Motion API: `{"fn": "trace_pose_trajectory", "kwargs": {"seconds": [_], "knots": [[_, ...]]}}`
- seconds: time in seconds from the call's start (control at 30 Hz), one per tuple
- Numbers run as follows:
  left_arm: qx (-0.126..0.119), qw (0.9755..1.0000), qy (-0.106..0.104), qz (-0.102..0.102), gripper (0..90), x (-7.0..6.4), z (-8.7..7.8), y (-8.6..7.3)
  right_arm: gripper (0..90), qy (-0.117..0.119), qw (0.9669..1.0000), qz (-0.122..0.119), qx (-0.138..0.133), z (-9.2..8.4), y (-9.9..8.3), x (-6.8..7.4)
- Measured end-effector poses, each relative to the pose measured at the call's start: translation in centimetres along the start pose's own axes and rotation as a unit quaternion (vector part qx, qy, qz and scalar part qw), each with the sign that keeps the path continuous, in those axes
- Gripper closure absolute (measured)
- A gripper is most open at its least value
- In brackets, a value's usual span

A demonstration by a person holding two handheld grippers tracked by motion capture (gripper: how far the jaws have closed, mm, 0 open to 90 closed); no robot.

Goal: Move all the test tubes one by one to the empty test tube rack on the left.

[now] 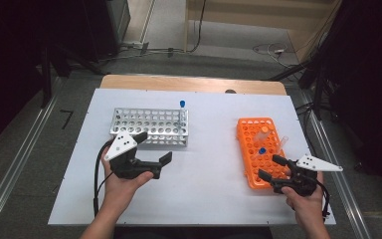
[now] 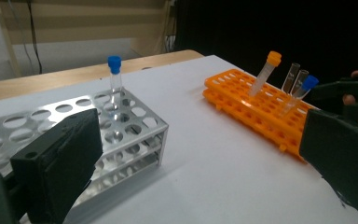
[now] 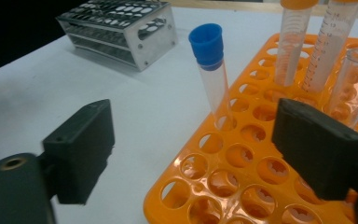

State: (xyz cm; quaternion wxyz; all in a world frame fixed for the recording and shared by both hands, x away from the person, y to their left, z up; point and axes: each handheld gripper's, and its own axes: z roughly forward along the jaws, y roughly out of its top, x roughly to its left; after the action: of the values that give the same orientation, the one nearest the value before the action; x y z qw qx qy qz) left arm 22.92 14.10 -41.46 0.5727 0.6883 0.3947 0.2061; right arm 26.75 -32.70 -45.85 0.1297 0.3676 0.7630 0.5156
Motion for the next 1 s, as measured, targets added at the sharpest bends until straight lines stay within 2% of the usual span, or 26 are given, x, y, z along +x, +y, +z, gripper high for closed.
{"fn": "trace_pose_trajectory", "kwargs": {"seconds": [0.17,0.27,0.4,0.57,0.7,0.83,1.0], "knots": [[-0.004,1.0,0.004,0.001,0.0,-0.3,-1.3,-1.2,28.8,-0.024,0.9995,0.002,0.018,1.2,0.3,0.4],[-0.001,1.0,0.005,-0.001,0.0,-0.3,-1.8,-1.7,36.7,-0.048,0.9985,0.0,0.028,2.1,0.4,0.5],[0.0,0.9999,0.01,-0.006,0.0,-0.1,-2.4,-2.3,47.1,-0.068,0.9967,-0.002,0.044,2.9,0.7,0.2],[0.001,0.9998,0.014,-0.015,0.0,0.2,-2.6,-2.9,59.3,-0.069,0.9951,-0.009,0.07,3.9,1.1,-0.3],[0.003,0.9998,0.012,-0.015,0.0,0.2,-2.5,-3.0,64.8,-0.07,0.9931,-0.029,0.089,4.8,1.0,0.0],[0.009,0.9998,0.011,-0.015,0.0,0.1,-2.2,-3.3,72.1,-0.09,0.9911,-0.038,0.09,5.1,1.1,0.3],[0.017,0.9998,0.005,-0.01,0.0,0.0,-1.5,-3.6,75.3,-0.098,0.9903,-0.042,0.088,5.0,1.1,0.3]]}}
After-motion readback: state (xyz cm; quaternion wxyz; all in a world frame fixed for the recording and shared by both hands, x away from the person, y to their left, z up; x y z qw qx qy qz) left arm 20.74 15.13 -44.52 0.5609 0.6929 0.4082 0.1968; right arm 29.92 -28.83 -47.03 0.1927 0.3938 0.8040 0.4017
